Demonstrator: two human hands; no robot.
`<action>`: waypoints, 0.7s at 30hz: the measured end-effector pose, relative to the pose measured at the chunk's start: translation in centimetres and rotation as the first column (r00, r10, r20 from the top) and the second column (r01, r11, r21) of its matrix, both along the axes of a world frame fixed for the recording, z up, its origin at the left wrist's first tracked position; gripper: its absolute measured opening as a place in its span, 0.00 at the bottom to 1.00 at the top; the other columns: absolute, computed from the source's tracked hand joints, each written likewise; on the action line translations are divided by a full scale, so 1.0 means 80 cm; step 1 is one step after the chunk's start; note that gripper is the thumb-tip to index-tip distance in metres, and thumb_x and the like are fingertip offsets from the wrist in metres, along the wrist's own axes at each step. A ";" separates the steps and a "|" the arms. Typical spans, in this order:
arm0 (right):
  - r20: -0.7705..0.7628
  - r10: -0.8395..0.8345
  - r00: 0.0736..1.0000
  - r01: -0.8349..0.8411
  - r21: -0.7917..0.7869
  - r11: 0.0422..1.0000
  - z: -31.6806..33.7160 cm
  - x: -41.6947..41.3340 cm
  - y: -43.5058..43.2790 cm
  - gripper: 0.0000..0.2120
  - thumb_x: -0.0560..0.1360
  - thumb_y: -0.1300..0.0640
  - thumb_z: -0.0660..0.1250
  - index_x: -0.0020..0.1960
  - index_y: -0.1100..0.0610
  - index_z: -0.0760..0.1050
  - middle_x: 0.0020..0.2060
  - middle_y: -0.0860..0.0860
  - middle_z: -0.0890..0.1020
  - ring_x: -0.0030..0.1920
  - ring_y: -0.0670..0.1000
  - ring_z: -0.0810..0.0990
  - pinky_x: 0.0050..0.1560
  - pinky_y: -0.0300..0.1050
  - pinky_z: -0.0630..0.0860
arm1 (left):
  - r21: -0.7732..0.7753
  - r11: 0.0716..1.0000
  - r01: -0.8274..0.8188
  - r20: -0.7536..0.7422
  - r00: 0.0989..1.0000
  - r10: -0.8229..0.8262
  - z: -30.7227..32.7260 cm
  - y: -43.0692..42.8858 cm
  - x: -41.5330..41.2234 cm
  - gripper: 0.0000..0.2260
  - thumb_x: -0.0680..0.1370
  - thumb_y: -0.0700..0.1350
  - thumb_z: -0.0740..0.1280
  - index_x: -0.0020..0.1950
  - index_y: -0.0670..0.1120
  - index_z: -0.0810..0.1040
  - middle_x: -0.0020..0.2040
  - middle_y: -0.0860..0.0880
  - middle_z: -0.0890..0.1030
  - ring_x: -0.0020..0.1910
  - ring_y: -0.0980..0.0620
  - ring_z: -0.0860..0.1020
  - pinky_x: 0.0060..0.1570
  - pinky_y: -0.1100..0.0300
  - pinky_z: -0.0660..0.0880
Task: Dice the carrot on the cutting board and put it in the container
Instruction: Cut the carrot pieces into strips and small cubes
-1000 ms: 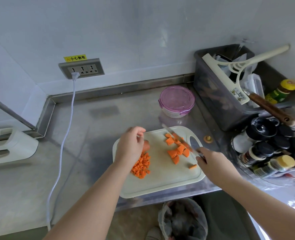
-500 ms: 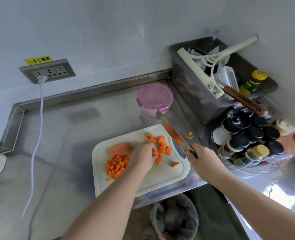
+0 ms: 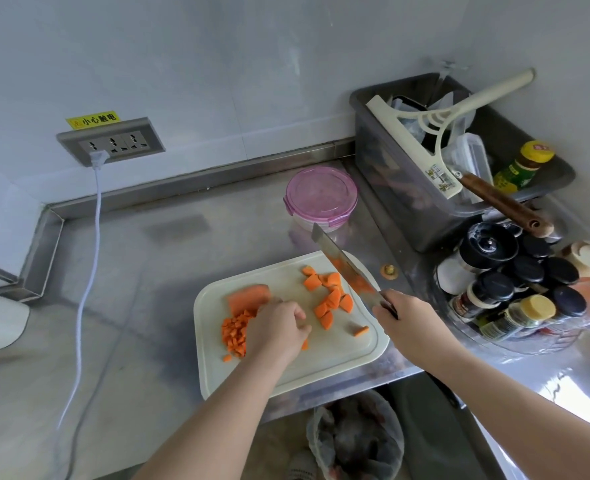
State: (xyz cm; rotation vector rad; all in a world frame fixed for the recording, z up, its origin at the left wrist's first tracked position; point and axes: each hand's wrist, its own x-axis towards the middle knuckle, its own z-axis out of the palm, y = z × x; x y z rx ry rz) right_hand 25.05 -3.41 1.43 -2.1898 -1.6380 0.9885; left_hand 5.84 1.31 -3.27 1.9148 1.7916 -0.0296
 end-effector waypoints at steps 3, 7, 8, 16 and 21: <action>-0.007 -0.004 1.000 0.004 0.009 1.000 0.007 0.000 -0.001 0.13 0.82 0.55 0.56 0.38 0.50 0.66 0.30 0.45 0.71 0.29 0.43 0.69 0.25 0.30 0.65 | 0.061 0.998 -0.008 0.098 0.995 0.002 0.008 0.017 0.021 0.12 0.77 0.50 0.66 0.60 0.52 0.76 0.58 0.53 0.78 0.58 0.51 0.76 0.54 0.57 0.73; -0.011 -0.024 1.000 0.024 0.018 1.000 0.012 0.003 -0.004 0.15 0.81 0.56 0.56 0.36 0.50 0.64 0.29 0.45 0.71 0.28 0.44 0.68 0.25 0.31 0.64 | -0.012 0.998 0.061 0.070 0.996 -0.060 0.019 0.030 0.053 0.12 0.79 0.52 0.64 0.61 0.51 0.76 0.59 0.51 0.79 0.58 0.48 0.77 0.53 0.57 0.73; -0.003 -0.026 1.000 0.026 0.019 0.999 0.011 0.005 -0.005 0.15 0.81 0.56 0.56 0.36 0.50 0.64 0.29 0.46 0.71 0.29 0.44 0.68 0.26 0.32 0.63 | -0.021 0.996 0.085 0.027 0.996 -0.085 0.024 0.029 0.059 0.10 0.79 0.52 0.63 0.58 0.51 0.78 0.58 0.51 0.80 0.58 0.48 0.77 0.50 0.59 0.72; -0.015 -0.050 0.999 0.050 0.029 0.998 0.006 0.015 -0.008 0.10 0.81 0.55 0.57 0.43 0.56 0.72 0.29 0.46 0.71 0.28 0.44 0.68 0.24 0.32 0.65 | -0.024 0.994 0.108 0.044 0.993 -0.106 0.017 0.026 0.070 0.05 0.80 0.45 0.62 0.50 0.50 0.78 0.51 0.50 0.80 0.52 0.48 0.79 0.43 0.63 0.74; -0.017 -0.042 0.999 0.043 0.033 0.999 0.007 0.011 -0.004 0.15 0.81 0.56 0.56 0.35 0.52 0.65 0.28 0.47 0.70 0.27 0.45 0.66 0.25 0.32 0.61 | -0.072 0.993 -0.093 0.279 0.954 0.110 0.012 0.037 0.051 0.03 0.75 0.45 0.66 0.46 0.53 0.77 0.43 0.55 0.79 0.50 0.50 0.79 0.48 0.60 0.73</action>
